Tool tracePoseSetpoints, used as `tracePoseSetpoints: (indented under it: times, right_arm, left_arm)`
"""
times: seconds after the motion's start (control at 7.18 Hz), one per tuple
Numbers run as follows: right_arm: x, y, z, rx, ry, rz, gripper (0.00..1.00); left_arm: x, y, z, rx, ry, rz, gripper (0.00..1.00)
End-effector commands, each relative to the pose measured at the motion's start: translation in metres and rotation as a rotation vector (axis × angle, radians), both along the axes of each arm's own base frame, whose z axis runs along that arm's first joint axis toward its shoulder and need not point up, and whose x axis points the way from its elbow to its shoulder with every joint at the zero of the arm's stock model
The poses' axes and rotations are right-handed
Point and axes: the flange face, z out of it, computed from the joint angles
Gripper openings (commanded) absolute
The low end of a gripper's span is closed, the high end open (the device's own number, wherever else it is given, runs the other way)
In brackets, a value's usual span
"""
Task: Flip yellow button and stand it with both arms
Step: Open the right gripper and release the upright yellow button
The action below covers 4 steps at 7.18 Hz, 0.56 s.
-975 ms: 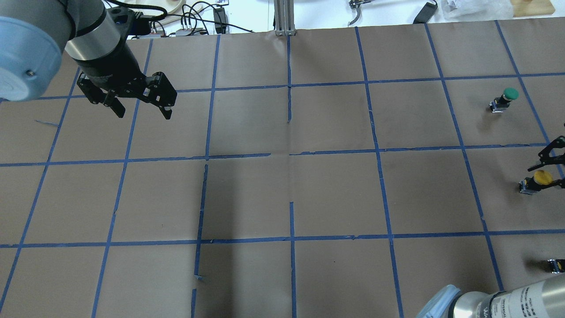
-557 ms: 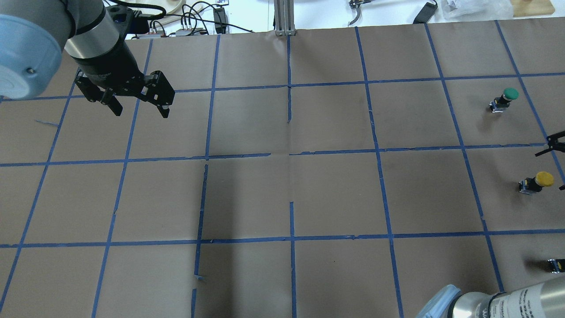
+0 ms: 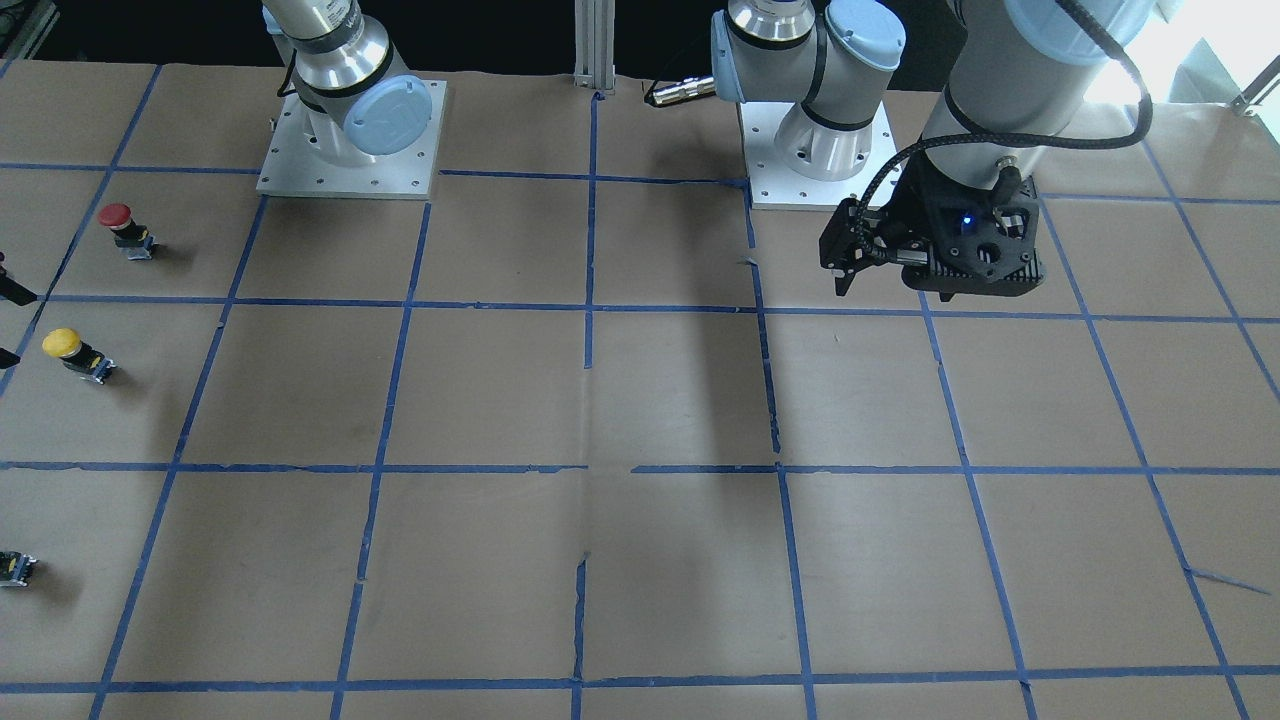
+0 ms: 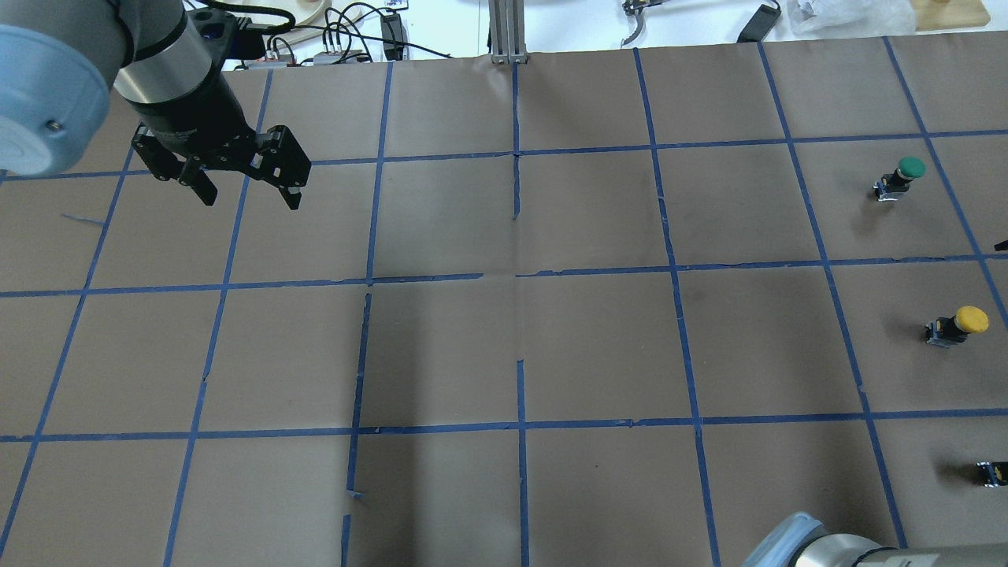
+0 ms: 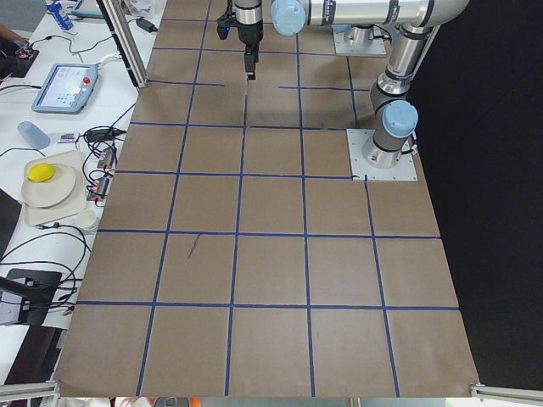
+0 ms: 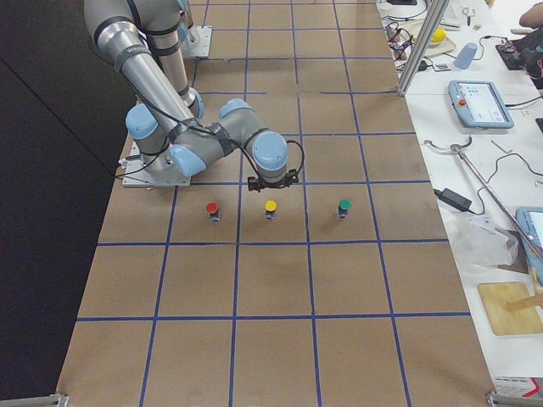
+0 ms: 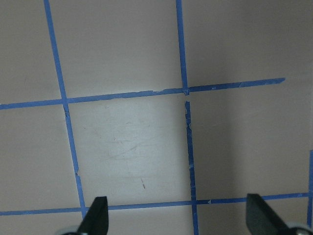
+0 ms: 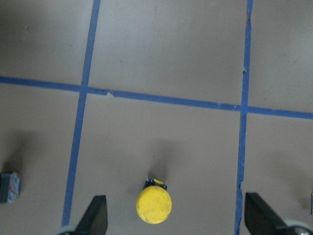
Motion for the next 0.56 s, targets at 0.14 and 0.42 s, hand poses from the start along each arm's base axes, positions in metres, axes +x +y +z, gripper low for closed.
tracePoseSetpoints:
  times: [0.14,0.42]
  right_arm:
    - [0.11,0.011,0.08,0.058,0.014,-0.296,1.0]
    - [0.194,-0.007,0.109,0.118,0.013,-0.582,1.0]
  left_arm:
    - [-0.002,0.008,0.02,-0.04,0.018,0.001,1.0]
    - [-0.008,0.006,0.048,-0.078,0.046,-0.001,1.0]
